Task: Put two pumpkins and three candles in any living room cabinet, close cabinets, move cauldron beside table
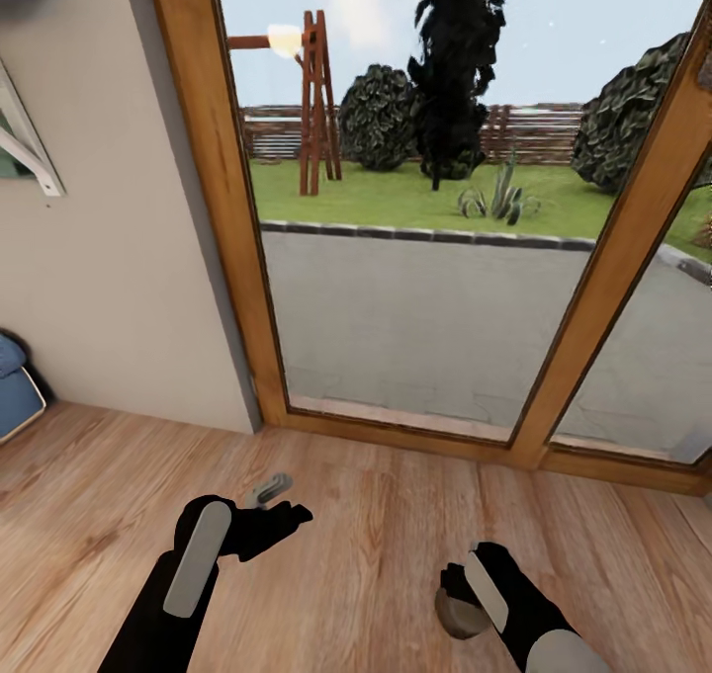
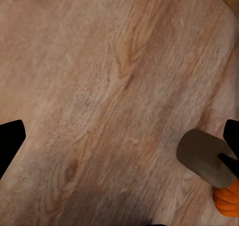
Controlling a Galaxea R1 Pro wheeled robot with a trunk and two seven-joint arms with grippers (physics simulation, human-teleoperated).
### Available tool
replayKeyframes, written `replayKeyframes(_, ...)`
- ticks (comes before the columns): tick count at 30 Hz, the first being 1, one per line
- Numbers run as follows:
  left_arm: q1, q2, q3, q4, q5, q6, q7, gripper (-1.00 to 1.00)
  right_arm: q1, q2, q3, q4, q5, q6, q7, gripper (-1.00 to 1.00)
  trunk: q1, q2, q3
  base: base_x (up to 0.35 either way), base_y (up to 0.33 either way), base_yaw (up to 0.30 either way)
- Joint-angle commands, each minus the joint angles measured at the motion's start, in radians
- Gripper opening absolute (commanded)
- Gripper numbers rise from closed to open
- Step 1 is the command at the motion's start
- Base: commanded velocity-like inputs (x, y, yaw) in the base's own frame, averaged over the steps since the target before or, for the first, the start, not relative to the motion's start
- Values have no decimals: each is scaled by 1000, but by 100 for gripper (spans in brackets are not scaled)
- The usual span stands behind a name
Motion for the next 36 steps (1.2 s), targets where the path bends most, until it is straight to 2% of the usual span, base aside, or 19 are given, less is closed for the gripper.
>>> replayKeyframes(1, 0, -1, 1, -1, 10, 3, 10, 100, 3, -1, 4, -28, -10, 36, -9, -100, -1, 0, 3, 0, 0, 0)
replayKeyframes(2, 0, -1, 1, -1, 10, 3, 10, 100, 6, -1, 4, -60, -10, 70, -9, -100, -1, 0, 7, 0, 0, 0)
replayKeyframes(4, 0, -1, 1, -1, 10, 3, 10, 100, 10, 0, 4, -187, -13, 162, -9, -100, -2, 1, 15, 0, 0, 0)
replayKeyframes(6, 0, -1, 1, -1, 10, 3, 10, 100, 10, 0, 5, -261, -14, 208, -9, -100, -3, 1, 22, 0, 0, 0)
replayKeyframes(8, 0, -1, 1, -1, 10, 4, 10, 100, 10, 2, 5, -291, -15, 227, -9, -100, -4, 2, 30, 0, 0, 0)
replayKeyframes(13, 0, -2, 1, -1, 10, 3, 10, 100, 10, 9, 5, -300, -17, 233, -9, -100, -6, 3, 49, 0, 0, 0)
replayKeyframes(28, 0, -3, 3, -1, 10, 1, 12, 100, 10, 1, 5, -296, -17, 228, -5, -100, -13, 6, 107, 0, 0, 0)
replayKeyframes(36, 0, -4, 4, 0, 10, 1, 12, 100, 10, 5, 5, -294, -17, 225, -2, -100, -16, 8, 138, 0, 0, 0)
